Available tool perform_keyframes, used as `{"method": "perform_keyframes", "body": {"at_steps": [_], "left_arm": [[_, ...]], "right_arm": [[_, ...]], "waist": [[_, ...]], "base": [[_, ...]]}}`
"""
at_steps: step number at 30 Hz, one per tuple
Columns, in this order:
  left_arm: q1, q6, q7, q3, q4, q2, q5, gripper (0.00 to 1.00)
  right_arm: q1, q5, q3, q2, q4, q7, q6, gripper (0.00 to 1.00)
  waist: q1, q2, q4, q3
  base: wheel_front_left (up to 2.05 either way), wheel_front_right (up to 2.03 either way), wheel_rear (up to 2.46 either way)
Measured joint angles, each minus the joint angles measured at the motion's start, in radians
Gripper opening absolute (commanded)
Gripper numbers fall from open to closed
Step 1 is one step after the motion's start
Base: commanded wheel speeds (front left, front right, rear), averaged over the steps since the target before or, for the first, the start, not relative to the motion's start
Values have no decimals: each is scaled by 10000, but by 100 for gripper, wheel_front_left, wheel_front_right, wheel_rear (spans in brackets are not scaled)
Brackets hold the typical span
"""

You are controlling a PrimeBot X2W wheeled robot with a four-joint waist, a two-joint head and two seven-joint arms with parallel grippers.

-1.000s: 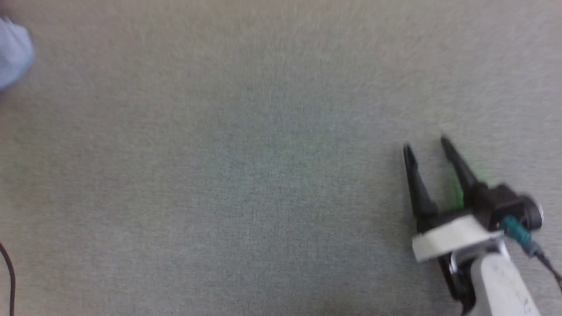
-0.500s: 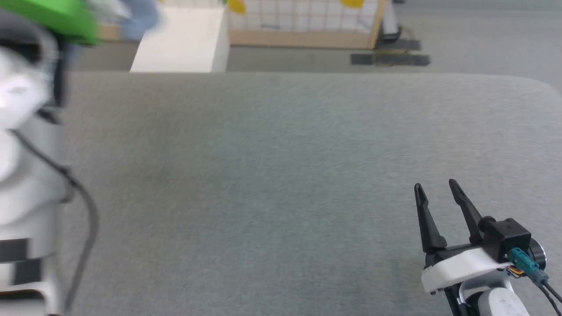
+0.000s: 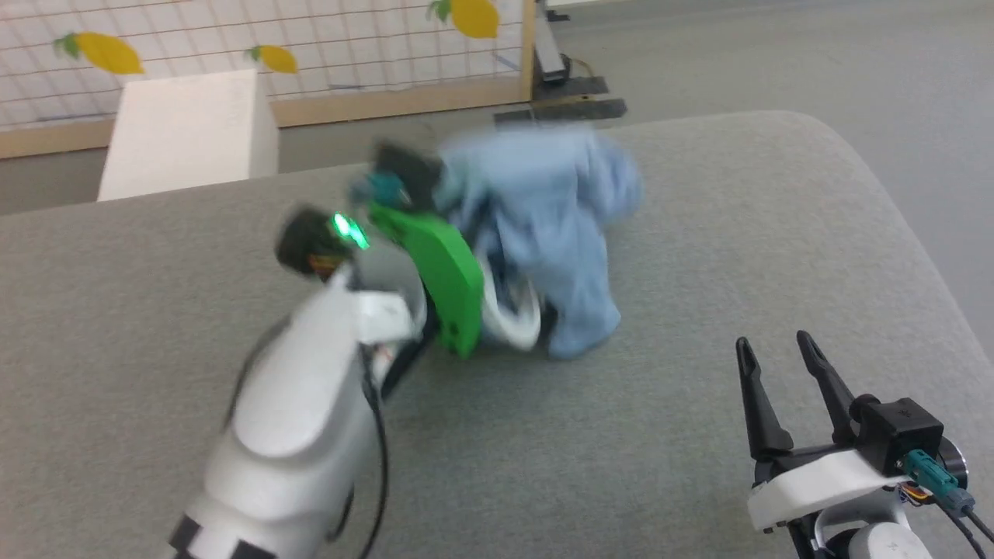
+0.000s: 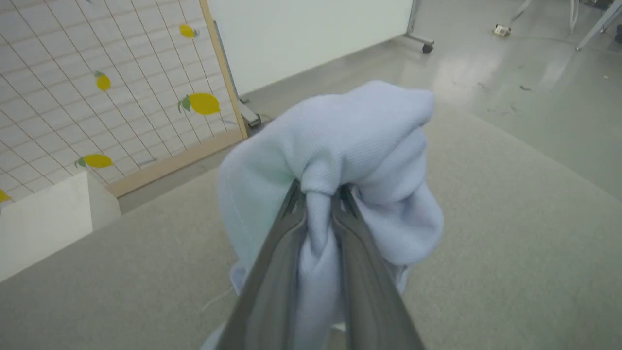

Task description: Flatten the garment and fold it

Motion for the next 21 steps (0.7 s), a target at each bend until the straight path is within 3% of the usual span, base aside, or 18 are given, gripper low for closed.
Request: {"method": "perform_keyframes", "body": {"at_steps": [10, 11, 12, 13, 17, 21], "left_arm": [[1554, -263, 3083, -1741, 1962, -182, -759, 0], [1564, -265, 3183, -1764, 1944, -194, -786, 18], [1563, -261, 3229, -1762, 1931, -205, -802, 73], [1568, -257, 3313, -1766, 1931, -211, -851, 100], [1792, -113, 3233, -1645, 1601, -224, -1089, 100], [2030, 380, 1597, -1053, 727, -140, -1053, 100]], "right_arm": [[-3, 98, 293, 0, 173, 25, 0, 100], [-3, 94, 299, 0, 188, 25, 0, 100], [-2, 92, 295, -2, 192, 27, 0, 100], [-2, 88, 286, -4, 194, 52, 0, 100], [0, 54, 297, 0, 169, 136, 0, 100], [8, -4, 337, 0, 102, 219, 0, 100]], "waist": [[0, 0, -583, 326], [0, 0, -574, 321], [0, 0, -549, 312], [0, 0, -513, 295], [0, 0, -349, 204], [0, 0, -189, 84]], "base": [[0, 0, 0], [0, 0, 0], [0, 0, 0], [0, 0, 0], [0, 0, 0], [0, 0, 0]]}}
